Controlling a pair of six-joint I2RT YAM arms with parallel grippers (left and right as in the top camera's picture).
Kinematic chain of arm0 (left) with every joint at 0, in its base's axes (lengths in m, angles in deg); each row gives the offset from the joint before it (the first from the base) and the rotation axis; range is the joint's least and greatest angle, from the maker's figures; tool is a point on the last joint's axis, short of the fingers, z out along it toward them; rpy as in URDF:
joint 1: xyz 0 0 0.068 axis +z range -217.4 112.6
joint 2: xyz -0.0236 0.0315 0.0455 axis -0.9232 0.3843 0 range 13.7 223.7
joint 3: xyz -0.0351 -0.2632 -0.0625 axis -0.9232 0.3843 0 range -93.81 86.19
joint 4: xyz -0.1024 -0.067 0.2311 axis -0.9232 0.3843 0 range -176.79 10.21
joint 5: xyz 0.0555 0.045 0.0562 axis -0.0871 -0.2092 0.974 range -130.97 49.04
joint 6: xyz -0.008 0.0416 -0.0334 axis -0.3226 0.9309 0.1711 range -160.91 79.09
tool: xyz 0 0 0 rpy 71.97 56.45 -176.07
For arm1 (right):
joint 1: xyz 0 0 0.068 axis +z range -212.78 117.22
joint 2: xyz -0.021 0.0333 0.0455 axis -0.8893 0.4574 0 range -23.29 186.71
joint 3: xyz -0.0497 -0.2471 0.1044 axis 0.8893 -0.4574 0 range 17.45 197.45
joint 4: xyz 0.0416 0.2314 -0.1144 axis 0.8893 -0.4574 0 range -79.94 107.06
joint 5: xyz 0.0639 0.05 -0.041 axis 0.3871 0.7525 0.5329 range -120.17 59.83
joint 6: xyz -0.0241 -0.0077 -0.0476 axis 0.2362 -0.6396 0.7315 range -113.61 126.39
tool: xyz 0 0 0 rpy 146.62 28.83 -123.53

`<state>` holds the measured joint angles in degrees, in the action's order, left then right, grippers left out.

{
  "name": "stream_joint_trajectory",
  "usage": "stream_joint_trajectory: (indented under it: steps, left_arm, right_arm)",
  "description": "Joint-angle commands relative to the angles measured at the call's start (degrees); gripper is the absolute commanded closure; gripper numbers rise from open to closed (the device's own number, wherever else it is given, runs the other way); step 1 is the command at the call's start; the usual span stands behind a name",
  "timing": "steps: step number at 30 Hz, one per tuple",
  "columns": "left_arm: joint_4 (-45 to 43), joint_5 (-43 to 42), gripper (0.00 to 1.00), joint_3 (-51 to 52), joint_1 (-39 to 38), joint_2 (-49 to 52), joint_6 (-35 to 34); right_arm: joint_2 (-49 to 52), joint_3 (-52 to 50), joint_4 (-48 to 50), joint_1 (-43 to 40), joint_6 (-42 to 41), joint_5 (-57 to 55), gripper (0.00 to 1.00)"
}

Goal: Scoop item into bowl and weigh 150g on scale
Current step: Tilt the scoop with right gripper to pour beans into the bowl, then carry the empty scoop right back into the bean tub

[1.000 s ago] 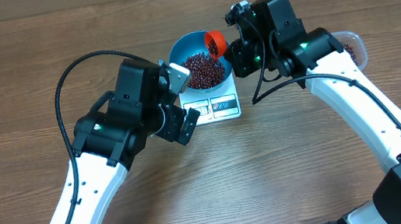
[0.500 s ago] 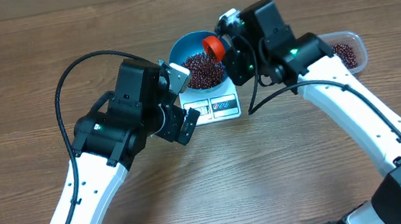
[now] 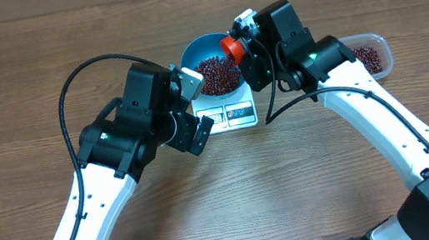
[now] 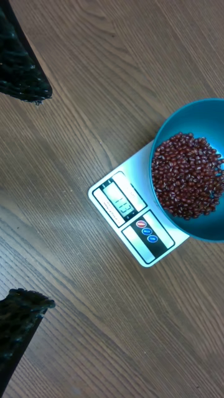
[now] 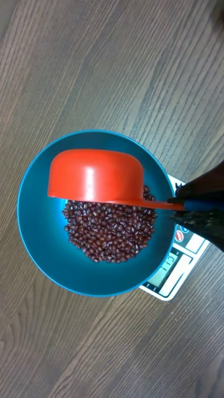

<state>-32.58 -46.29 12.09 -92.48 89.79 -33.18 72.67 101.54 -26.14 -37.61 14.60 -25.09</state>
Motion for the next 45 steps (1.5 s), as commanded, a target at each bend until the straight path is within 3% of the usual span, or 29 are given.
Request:
stream_joint_trajectory:
  steps: [1, 22, 27, 33, 39, 45]
  left_arm:
    - [-0.09, 0.42, 0.0, 0.5, -0.02, -0.46, 1.07]
    - [-0.09, 0.42, 0.0, 0.5, -0.02, -0.46, 1.07]
    - [-0.09, 0.42, 0.0, 0.5, -0.02, -0.46, 1.07]
    - [-0.09, 0.42, 0.0, 0.5, -0.02, -0.46, 1.05]
    - [-0.09, 0.42, 0.0, 0.5, -0.02, -0.46, 1.07]
    - [-0.09, 0.42, 0.01, 0.5, -0.02, -0.46, 1.07]
  right_arm:
    - [-1.68, 1.9, -0.11, -0.09, 0.44, -0.72, 0.96]
    - [-1.68, 1.9, 1.88, 5.14, 3.89, -8.68, 0.96]
    - [-1.84, 1.9, 1.99, 4.52, 0.31, -8.9, 0.96]
    - [-5.05, 1.92, 0.7, -2.21, -3.76, -3.26, 0.96]
    - [-7.72, 1.9, -3.96, -14.36, -6.58, -0.94, 0.96]
    - [-5.68, 1.07, -13.16, -25.88, -6.54, -11.45, 0.96]
